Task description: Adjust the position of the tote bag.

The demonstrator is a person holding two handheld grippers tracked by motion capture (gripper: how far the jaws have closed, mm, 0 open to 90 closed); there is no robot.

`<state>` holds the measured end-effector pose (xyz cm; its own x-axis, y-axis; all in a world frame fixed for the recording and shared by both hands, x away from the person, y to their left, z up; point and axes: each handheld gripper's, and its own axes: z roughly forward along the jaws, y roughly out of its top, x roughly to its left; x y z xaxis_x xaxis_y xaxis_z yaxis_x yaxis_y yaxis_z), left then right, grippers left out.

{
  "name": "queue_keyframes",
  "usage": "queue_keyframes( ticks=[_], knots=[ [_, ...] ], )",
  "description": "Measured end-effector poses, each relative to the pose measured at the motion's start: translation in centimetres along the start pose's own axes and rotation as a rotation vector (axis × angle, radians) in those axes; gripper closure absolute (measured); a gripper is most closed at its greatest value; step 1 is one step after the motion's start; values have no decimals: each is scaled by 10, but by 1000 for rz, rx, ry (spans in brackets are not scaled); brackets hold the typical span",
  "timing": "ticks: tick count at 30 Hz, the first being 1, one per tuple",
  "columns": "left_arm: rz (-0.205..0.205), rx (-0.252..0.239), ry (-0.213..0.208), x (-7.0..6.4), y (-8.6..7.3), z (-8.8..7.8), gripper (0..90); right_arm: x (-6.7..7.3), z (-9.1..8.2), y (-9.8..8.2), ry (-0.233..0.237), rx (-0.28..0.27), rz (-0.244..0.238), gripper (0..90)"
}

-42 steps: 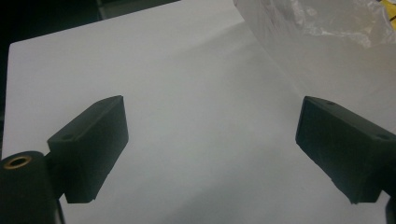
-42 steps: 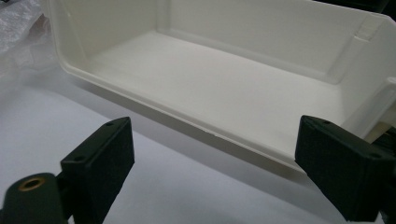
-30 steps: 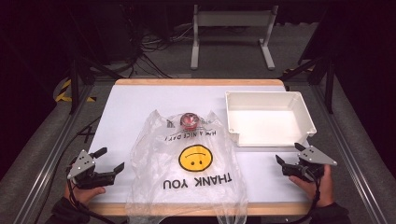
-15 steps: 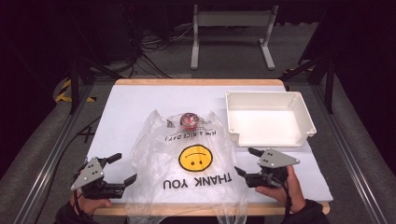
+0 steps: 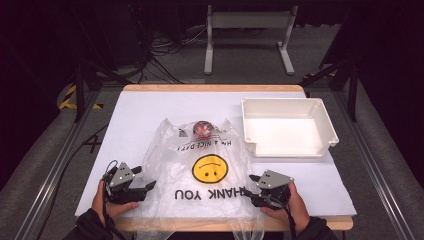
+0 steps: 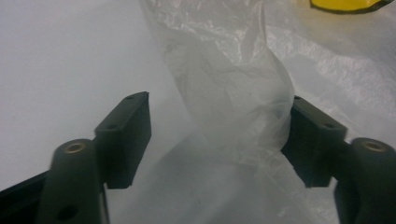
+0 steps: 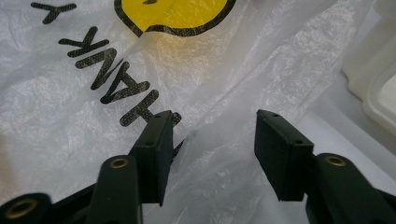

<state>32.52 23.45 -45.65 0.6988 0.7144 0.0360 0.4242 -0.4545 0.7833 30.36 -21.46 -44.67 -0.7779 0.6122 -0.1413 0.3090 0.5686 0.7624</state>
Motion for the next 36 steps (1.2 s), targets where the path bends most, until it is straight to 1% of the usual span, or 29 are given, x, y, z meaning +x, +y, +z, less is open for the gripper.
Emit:
queue_keyframes(
  ticks=[1, 2, 4, 5, 7, 9, 10, 13, 15, 16, 18, 20, 22, 25, 26, 28, 31, 36],
  knots=[
    [4, 4, -6, 1, 0, 0, 391, 0, 1, -1, 1, 2, -1, 557],
    [6, 1, 1, 0, 0, -1, 414, 0, 2, -1, -5, 2, -1, 588],
    [27, 6, -6, 0, 0, -2, 530, 0, 3, -1, -8, -5, 0, 675],
    [29, 9, -4, 0, -1, -3, 567, 0, 3, -1, -12, -2, -6, 708],
    [51, 11, 1, 0, -2, -5, 677, 0, 3, -1, -13, -4, -9, 762],
    [48, 10, 4, 0, -2, -7, 750, 0, 3, -1, -13, -8, -13, 779],
    [57, 3, 7, 1, -4, -10, 799, 1, 1, 0, -2, -19, -19, 825],
    [59, -4, -2, 1, -6, -15, 865, 2, 0, 1, 4, -35, -31, 842],
    [59, -7, -10, 2, -8, -17, 886, 4, 0, 2, 12, -38, -43, 856],
    [64, -4, -6, 2, -8, -18, 889, 5, 0, 2, 13, -40, -46, 860],
    [61, -5, 1, 1, -8, -19, 891, 5, 0, 3, 21, -44, -50, 859],
    [63, -6, 5, 2, -11, -24, 892, 5, 1, 4, 26, -50, -52, 860],
    [53, -11, 11, 2, -14, -28, 893, 6, 2, 6, 37, -53, -54, 859],
    [50, -15, 22, 3, -16, -32, 893, 6, 5, 7, 43, -55, -63, 858],
    [42, -15, 27, 3, -19, -35, 893, 6, 6, 9, 47, -55, -65, 857],
    [43, -13, 41, 3, -22, -39, 893, 6, 9, 12, 53, -54, -71, 854],
    [34, -13, 55, 4, -27, -45, 893, 5, 14, 16, 65, -57, -79, 857],
    [10, -20, 80, 5, -35, -55, 893, 4, 20, 22, 83, -67, -102, 863]
  ],
)
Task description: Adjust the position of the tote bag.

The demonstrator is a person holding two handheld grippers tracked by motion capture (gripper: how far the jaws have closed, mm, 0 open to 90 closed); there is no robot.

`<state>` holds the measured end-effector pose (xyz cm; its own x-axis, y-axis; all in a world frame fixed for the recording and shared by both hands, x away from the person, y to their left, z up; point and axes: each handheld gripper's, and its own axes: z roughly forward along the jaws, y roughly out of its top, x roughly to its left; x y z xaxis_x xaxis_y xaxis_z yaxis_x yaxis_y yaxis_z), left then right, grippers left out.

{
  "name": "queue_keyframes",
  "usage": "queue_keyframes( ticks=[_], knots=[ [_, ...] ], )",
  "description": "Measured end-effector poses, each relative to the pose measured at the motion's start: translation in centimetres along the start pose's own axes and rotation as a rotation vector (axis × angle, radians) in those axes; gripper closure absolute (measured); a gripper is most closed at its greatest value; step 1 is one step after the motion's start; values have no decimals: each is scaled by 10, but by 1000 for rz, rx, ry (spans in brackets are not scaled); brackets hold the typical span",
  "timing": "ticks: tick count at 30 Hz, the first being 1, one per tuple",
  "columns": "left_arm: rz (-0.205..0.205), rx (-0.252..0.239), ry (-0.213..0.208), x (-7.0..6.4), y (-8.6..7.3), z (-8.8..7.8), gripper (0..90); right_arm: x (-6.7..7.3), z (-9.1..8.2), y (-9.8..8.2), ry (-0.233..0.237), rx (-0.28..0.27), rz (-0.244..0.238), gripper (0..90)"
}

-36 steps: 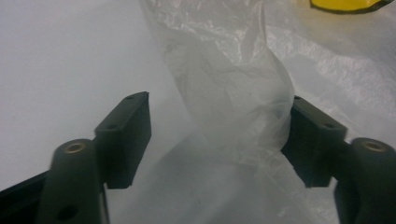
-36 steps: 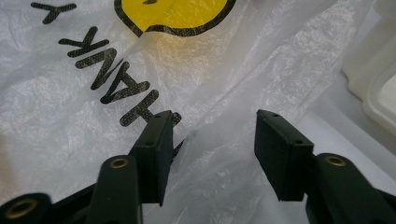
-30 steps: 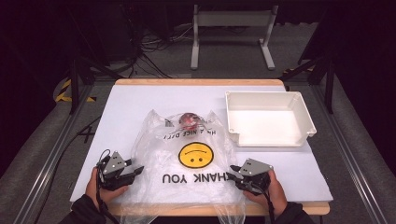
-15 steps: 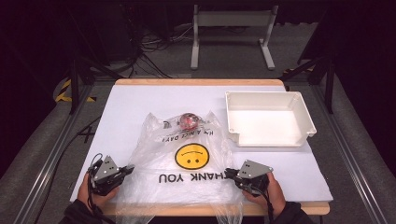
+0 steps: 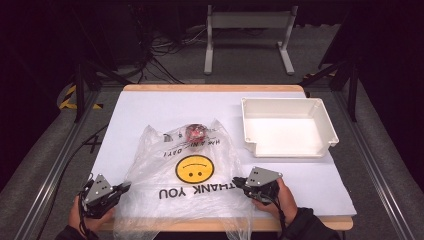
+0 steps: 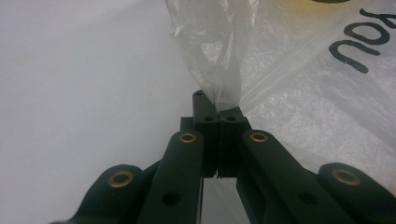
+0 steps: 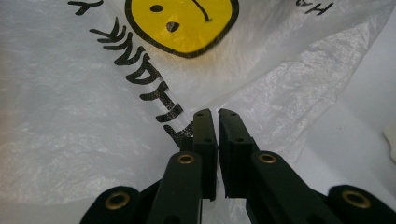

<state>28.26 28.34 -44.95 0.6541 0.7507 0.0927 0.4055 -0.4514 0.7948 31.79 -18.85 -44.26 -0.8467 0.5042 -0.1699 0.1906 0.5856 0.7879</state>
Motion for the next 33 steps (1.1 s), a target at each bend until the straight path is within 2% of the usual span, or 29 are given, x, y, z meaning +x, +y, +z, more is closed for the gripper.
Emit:
queue_keyframes(
  ticks=[3, 5, 6, 7, 8, 10, 13, 14, 15, 16, 17, 21, 24, 25, 28, 31, 33],
  knots=[
    [-15, -9, 13, 0, -3, -4, 891, -1, 2, 3, 3, -6, -4, 873],
    [-1, -41, 38, -1, -3, -9, 866, -2, 2, 4, 1, -13, -11, 877],
    [-1, -41, 38, -1, -3, -9, 831, -2, 2, 4, 1, -13, -11, 877],
    [18, -72, 67, -6, -1, -13, 781, -2, 2, 5, -9, -19, -16, 886],
    [26, -92, 75, -8, 1, -16, 738, -3, 1, 5, -10, -21, -13, 889],
    [47, -122, 82, -11, 4, -22, 691, -4, 0, 5, -13, -28, -10, 897],
    [41, -151, 72, -13, 7, -26, 562, -6, -2, 5, -14, -39, -3, 900],
    [39, -167, 52, -14, 8, -28, 537, -6, -3, 5, -17, -42, -1, 900],
    [41, -175, 53, -15, 9, -29, 501, -7, -3, 5, -18, -43, 1, 900],
    [40, -178, 48, -16, 10, -29, 501, -7, -3, 5, -18, -43, 1, 900],
    [36, -175, 40, -18, 12, -28, 405, -7, -4, 5, -18, -46, 6, 896],
    [58, -164, 8, -25, 15, -24, 326, -7, -4, 4, -18, -44, 15, 851],
    [65, -150, -53, -30, 17, -20, 322, -7, -5, 4, -23, -52, 21, 762],
    [76, -143, -79, -32, 18, -20, 343, -8, -6, 4, -12, -55, 24, 752],
    [135, -107, -126, -47, 23, -19, 403, -7, -13, 5, 2, -62, 14, 739],
    [180, -69, -171, -66, 25, -17, 415, -1, -19, 6, 24, -64, 1, 713],
    [182, -61, -186, -70, 25, -16, 420, 1, -21, 6, 31, -63, -2, 710]
  ],
)
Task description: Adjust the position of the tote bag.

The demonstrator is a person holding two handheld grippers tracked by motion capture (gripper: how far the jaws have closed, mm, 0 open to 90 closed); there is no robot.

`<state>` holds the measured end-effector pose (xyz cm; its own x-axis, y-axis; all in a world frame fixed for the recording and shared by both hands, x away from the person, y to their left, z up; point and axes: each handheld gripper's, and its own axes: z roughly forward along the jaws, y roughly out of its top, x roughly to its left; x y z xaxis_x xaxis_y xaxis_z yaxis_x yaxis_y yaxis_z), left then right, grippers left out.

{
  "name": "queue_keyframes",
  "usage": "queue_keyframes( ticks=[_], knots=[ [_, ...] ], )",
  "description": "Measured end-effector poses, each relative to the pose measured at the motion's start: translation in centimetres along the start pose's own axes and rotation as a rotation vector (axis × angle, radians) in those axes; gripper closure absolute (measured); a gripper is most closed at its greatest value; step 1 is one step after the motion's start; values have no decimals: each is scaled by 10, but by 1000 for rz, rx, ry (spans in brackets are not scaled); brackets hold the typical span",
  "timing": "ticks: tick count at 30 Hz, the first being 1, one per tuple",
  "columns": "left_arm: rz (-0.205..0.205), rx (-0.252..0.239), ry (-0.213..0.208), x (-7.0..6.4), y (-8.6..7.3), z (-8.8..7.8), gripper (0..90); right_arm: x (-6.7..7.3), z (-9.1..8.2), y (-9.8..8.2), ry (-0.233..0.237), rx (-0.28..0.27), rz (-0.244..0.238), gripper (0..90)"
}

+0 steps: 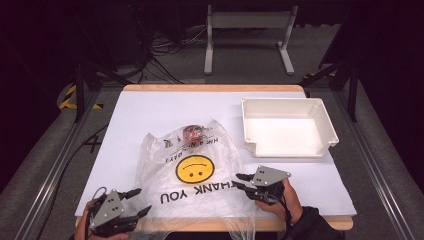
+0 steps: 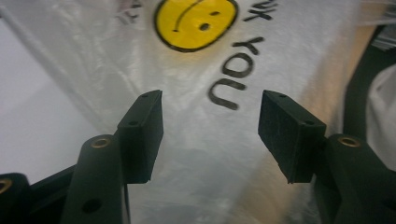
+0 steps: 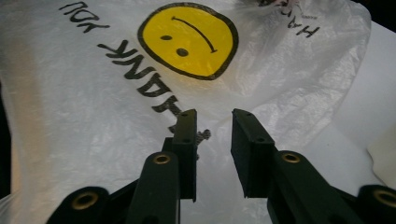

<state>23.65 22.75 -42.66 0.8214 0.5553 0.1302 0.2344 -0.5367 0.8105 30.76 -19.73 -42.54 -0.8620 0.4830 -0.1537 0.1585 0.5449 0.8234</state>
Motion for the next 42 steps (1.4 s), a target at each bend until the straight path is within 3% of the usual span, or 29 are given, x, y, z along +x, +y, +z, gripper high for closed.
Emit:
queue_keyframes(
  ticks=[4, 6, 9, 10, 11, 13, 18, 22, 24, 26, 27, 28, 29, 31, 33, 42],
  knots=[
    [33, 55, -50, -7, -2, 12, 454, 11, -6, 3, 38, 8, -36, 643],
    [21, 85, -71, -4, -5, 19, 467, 16, -10, 5, 76, 2, -40, 584],
    [21, 115, -61, -1, -7, 25, 465, 20, -12, 7, 111, 0, -51, 520],
    [12, 126, -61, 2, -8, 28, 461, 25, -11, 8, 145, 6, -63, 439],
    [14, 132, -58, 3, -8, 29, 461, 27, -11, 7, 154, 8, -68, 413],
    [16, 140, -61, 5, -9, 32, 461, 30, -6, 5, 153, 35, -81, 340],
    [6, 144, -92, 14, -13, 39, 440, 29, 0, -4, 160, 77, -87, 312],
    [-20, 142, -95, 24, -13, 40, 471, 26, 6, -11, 155, 118, -80, 404],
    [-10, 142, -97, 25, -13, 40, 522, 24, 9, -13, 128, 164, -83, 486],
    [2, 143, -103, 26, -12, 41, 601, 22, 9, -15, 148, 165, -63, 572],
    [2, 143, -103, 26, -12, 41, 634, 22, 9, -15, 148, 165, -63, 572],
    [12, 145, -105, 25, -11, 42, 634, 21, 9, -15, 146, 167, -59, 616],
    [22, 149, -104, 24, -10, 42, 703, 21, 9, -15, 141, 165, -61, 708],
    [40, 145, -112, 23, -9, 42, 800, 21, 10, -15, 146, 166, -62, 781],
    [42, 124, -109, 24, -7, 39, 869, 21, 10, -13, 119, 168, -70, 859],
    [45, -4, -77, 23, 9, 14, 900, 18, -5, 5, 4, 32, -56, 900]
  ],
)
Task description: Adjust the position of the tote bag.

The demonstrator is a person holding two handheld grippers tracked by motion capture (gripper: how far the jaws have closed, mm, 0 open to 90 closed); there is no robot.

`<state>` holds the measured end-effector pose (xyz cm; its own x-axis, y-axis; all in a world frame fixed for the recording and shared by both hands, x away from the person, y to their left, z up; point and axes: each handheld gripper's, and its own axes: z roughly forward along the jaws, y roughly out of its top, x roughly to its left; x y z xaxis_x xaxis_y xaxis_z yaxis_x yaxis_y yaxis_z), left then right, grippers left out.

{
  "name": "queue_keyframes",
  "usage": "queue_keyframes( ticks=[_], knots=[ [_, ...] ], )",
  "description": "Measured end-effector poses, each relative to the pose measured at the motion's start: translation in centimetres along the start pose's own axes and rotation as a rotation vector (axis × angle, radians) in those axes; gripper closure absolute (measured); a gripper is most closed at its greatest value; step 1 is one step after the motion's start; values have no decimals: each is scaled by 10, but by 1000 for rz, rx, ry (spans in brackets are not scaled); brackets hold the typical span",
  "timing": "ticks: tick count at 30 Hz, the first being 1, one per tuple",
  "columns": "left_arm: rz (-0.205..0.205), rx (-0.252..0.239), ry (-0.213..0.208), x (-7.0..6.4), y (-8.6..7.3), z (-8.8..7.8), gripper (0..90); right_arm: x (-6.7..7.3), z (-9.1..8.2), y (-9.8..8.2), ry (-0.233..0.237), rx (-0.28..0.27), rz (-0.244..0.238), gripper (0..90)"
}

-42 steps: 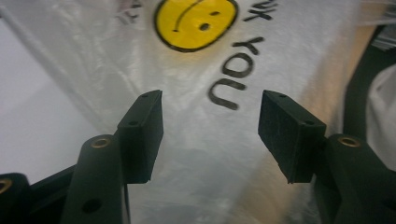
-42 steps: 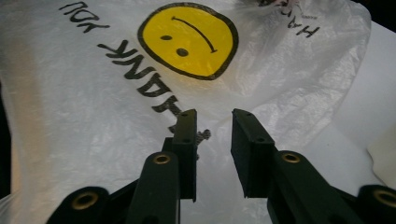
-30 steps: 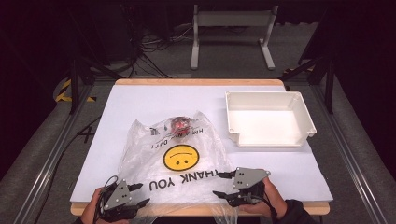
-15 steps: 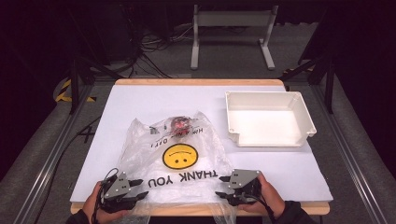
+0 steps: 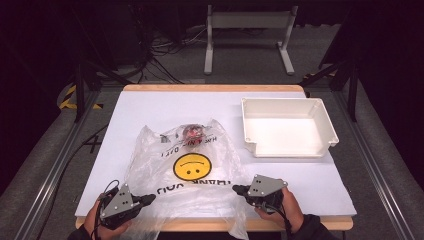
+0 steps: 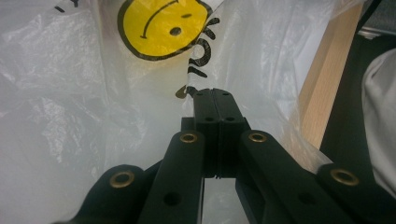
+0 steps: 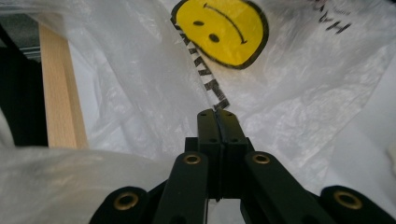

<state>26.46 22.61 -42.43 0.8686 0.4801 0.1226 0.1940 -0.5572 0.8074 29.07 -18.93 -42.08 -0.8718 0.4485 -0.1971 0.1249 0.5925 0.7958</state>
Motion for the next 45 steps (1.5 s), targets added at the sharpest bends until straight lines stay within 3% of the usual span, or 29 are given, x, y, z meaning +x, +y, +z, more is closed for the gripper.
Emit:
queue_keyframes(
  ticks=[3, 8, 13, 19, 28, 30, 33, 36, 37, 39, 41, 42, 45],
  knots=[
    [2, -14, 9, 3, 5, -1, 900, -5, -3, 6, -21, -32, 13, 900],
    [19, -12, 24, 3, 9, -1, 900, -7, -3, 8, -30, -33, 6, 900],
    [12, -50, 44, 6, 13, -10, 900, -9, -9, 9, -44, -51, 11, 900],
    [12, -59, 72, 9, 17, -17, 899, -12, -16, 13, -70, -76, 10, 900],
    [-1, -78, 123, 15, 23, -29, 821, -24, -28, 23, -132, -125, 17, 900],
    [-10, -87, 112, 15, 23, -30, 798, -28, -30, 25, -139, -143, 26, 900],
    [-14, -90, 90, 10, 25, -28, 716, -33, -32, 27, -151, -154, 26, 900],
    [-27, -87, 76, 5, 27, -26, 564, -34, -31, 26, -155, -145, 32, 900],
    [-30, -87, 55, 2, 28, -26, 564, -34, -31, 26, -155, -145, 32, 900],
    [-45, -69, 24, -6, 30, -23, 399, -34, -30, 24, -155, -135, 32, 900],
    [-55, -48, 2, -13, 31, -20, 295, -34, -30, 23, -153, -133, 36, 900],
    [-67, -43, -24, -16, 30, -19, 261, -34, -30, 23, -154, -131, 36, 900],
    [-83, -16, -45, -25, 27, -9, 179, -35, -29, 21, -155, -124, 43, 900]
  ],
)
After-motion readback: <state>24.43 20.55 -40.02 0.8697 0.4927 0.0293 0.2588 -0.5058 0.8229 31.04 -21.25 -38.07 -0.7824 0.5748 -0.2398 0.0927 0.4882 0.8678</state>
